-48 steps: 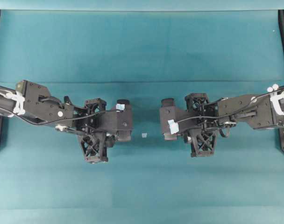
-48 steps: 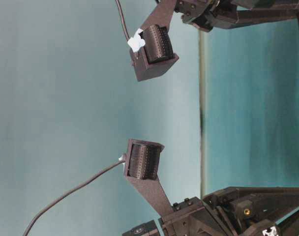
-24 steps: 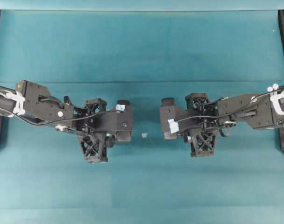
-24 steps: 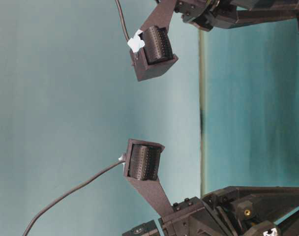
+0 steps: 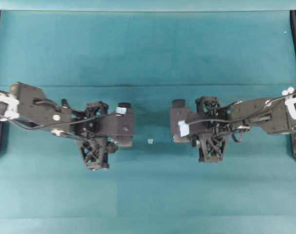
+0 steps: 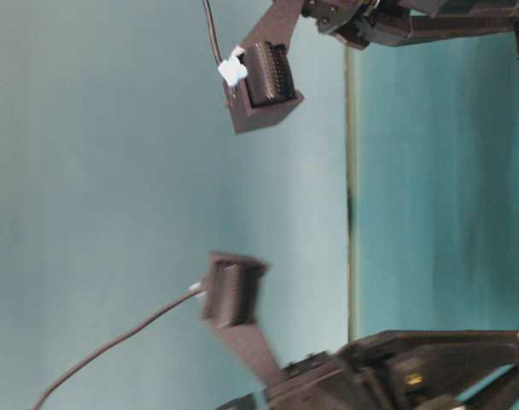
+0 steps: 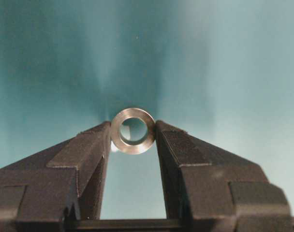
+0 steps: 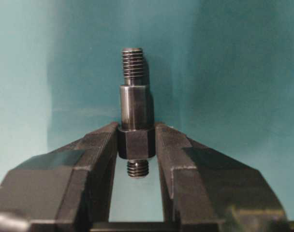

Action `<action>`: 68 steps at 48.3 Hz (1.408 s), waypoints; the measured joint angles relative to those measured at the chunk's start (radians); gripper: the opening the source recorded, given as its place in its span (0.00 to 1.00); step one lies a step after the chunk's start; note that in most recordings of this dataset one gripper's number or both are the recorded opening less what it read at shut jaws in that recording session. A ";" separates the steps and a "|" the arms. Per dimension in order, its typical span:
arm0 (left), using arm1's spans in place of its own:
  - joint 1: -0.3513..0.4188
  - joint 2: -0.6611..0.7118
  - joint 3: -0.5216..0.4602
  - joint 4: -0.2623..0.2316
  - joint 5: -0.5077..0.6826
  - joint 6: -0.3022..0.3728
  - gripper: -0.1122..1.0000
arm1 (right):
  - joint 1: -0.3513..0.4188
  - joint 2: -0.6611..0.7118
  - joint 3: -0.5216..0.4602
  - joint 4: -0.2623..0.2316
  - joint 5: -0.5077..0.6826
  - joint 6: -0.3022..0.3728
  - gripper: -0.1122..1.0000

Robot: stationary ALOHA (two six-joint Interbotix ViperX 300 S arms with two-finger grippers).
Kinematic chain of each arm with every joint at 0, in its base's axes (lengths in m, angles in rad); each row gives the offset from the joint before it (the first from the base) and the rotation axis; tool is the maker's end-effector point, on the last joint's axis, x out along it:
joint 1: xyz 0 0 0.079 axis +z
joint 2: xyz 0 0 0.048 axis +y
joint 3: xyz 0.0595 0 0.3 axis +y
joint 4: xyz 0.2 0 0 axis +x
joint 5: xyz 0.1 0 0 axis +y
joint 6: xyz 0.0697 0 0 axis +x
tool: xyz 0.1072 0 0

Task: Insert the washer onto the shaft with both hands.
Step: 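Lift both parts and rotate grippers to face each other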

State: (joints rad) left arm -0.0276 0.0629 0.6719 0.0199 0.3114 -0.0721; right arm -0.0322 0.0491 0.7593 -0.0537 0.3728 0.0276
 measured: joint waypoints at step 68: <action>0.000 -0.322 0.313 0.000 -0.715 -0.112 0.43 | 0.086 -0.225 0.279 -0.002 -0.658 0.195 0.10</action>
State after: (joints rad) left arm -0.0276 -0.2592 0.9848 0.0199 -0.4034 -0.1841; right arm 0.0537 -0.1764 1.0385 -0.0552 -0.2853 0.2224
